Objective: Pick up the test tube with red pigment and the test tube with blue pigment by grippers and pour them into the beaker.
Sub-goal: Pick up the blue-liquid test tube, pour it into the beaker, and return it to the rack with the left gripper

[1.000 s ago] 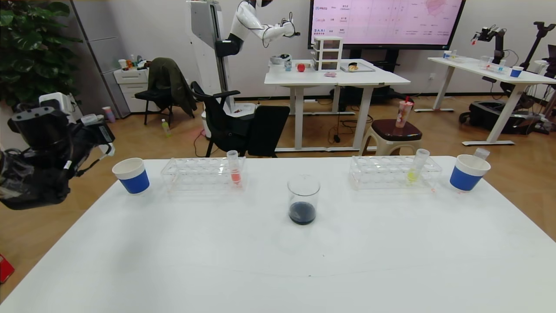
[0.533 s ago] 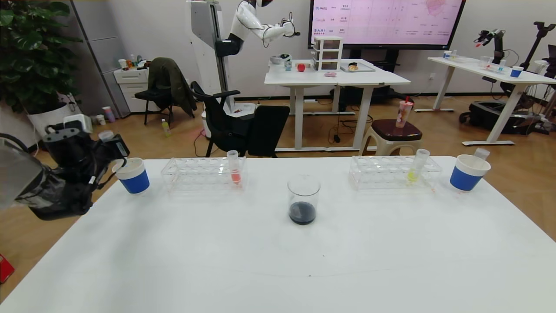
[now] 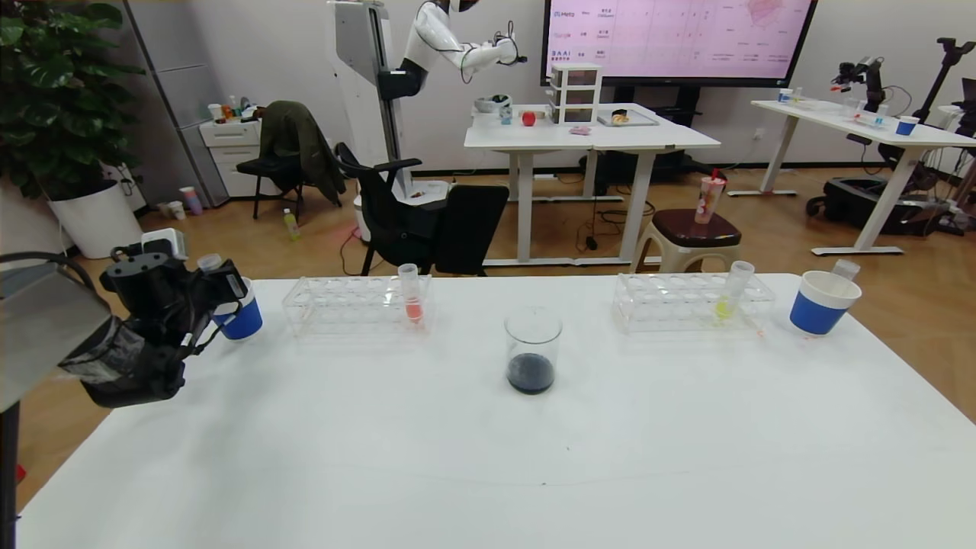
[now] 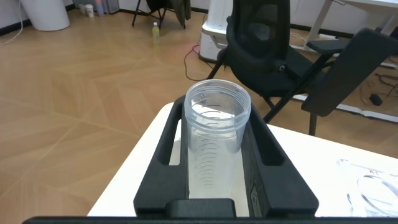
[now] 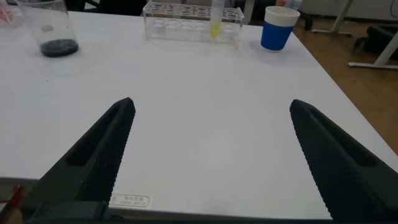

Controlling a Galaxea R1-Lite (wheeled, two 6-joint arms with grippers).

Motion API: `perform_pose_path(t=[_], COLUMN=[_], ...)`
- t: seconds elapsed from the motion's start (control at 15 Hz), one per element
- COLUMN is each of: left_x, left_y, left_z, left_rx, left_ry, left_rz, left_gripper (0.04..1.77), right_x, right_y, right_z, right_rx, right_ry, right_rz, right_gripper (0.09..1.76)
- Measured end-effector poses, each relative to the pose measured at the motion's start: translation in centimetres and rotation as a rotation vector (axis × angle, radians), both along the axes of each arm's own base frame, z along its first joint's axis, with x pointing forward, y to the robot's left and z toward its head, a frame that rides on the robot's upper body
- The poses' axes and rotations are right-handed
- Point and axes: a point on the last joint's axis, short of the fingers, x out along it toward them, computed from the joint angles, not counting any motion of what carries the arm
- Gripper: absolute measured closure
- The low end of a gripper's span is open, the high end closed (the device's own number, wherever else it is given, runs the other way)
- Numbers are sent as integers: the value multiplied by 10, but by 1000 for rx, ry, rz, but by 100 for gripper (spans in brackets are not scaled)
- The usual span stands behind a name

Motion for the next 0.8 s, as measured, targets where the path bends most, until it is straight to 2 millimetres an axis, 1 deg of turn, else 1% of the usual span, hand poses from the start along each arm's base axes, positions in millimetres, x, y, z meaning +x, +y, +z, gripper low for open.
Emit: perform_pose_path(t=[0.07, 0.13, 0.2, 0.27, 0.33, 0.4, 0.53, 0.6, 0.67, 0.8], left_x=[0, -1, -2, -2, -3, -3, -4, -4, -3, -4], left_y=[0, 1, 1, 1, 1, 1, -3, -10, -23, -59], left_z=[-1, -1, -1, -1, 1, 3, 12, 21, 32, 55], left_rx=[-1, 1, 2, 4, 5, 6, 10, 14, 18, 21], left_ry=[3, 5, 7, 7, 5, 2, -16, -32, -47, -41], left_rz=[0, 1, 2, 2, 2, 2, -5, -20, -48, -131], left_gripper=[127, 109, 77, 37, 15, 6, 6, 6, 6, 6], right_x=[0, 0, 0, 0, 0, 0, 0, 0, 0, 0], right_y=[0, 0, 0, 0, 0, 0, 0, 0, 0, 0], right_z=[0, 0, 0, 0, 0, 0, 0, 0, 0, 0], right_rx=[0, 0, 0, 0, 0, 0, 0, 0, 0, 0], right_ry=[0, 0, 0, 0, 0, 0, 0, 0, 0, 0], right_rz=[0, 0, 0, 0, 0, 0, 0, 0, 0, 0], right_gripper=[11, 11, 11, 11, 11, 11, 11, 11, 11, 11])
